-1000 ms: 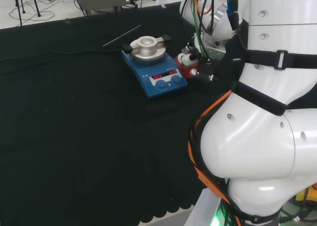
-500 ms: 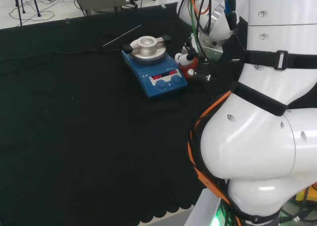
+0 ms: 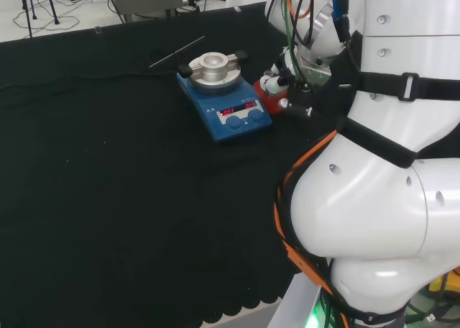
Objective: Pick up the round-bottom flask.
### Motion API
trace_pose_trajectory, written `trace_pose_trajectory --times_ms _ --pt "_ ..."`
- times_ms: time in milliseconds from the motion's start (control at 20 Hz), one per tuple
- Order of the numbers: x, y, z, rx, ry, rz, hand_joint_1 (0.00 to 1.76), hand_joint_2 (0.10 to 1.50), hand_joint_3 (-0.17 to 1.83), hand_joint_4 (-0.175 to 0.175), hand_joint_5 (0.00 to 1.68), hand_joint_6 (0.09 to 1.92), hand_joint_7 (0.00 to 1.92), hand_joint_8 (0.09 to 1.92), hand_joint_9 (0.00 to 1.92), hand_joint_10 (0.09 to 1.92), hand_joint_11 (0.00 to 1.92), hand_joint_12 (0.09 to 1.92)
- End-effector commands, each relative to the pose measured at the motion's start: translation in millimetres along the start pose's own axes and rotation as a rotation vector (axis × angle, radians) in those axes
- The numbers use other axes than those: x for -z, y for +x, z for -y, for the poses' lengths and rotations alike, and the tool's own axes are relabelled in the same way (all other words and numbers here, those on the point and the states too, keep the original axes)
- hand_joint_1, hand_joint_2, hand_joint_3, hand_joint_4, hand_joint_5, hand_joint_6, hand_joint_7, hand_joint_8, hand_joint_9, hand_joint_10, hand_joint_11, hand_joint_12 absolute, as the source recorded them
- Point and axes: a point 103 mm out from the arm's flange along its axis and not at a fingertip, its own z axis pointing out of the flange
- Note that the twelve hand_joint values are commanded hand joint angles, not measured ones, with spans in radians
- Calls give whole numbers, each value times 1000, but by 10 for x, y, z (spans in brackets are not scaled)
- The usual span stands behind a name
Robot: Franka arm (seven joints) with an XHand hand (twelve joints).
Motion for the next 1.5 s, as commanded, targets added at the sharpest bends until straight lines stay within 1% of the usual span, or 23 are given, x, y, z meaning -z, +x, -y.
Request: trace_pose_trajectory --times_ms 50,250,350,450,600,650,750,850,1050,1150,1250,1300,1350,1400,1450,1500 --pt "-23 68 1 -3 -4 16 969 665 701 -81 795 868 189 660 367 746 2 1379" --pt "-18 54 -12 -7 -3 19 968 666 701 -82 797 869 189 661 367 745 3 1379" --pt "-46 105 -3 -8 -9 38 968 666 701 -82 796 870 189 662 368 745 3 1379" --pt "-53 120 0 -1 -4 31 967 666 702 -83 795 871 189 662 368 744 3 1379" --pt "-39 79 -13 -4 -1 24 967 665 702 -83 801 874 188 663 367 743 3 1379" --pt "-33 66 -19 -6 -1 26 967 665 703 -84 809 877 188 663 367 743 3 1379" --pt "-60 121 -8 -4 -7 43 967 665 703 -85 820 881 188 663 367 743 3 1379" --pt "-61 127 -9 -8 -5 39 967 665 703 -86 825 882 188 664 367 743 3 1379" --pt "-23 58 -20 -12 -10 27 967 665 704 -87 828 882 188 665 368 743 3 1380" --pt "-48 109 -9 -12 -12 37 968 665 704 -88 828 882 188 665 368 743 3 1380" --pt "-41 94 -15 -12 -20 40 969 668 705 -88 854 879 190 667 370 744 4 1380" --pt "-32 70 -15 -11 -24 39 997 744 606 -6 918 922 194 674 375 748 6 1384" --pt "-20 45 -14 -5 -21 27 1020 814 503 66 971 944 200 679 382 748 11 1384" --pt "-13 21 -15 -4 -18 23 1034 858 436 111 1004 956 208 683 389 748 16 1384" --pt "-1 -10 -20 -5 -18 25 1041 882 399 134 1023 961 214 685 396 748 22 1384" --pt "-4 -1 -18 -5 -17 29 1046 894 380 146 1032 963 218 686 400 748 26 1384"
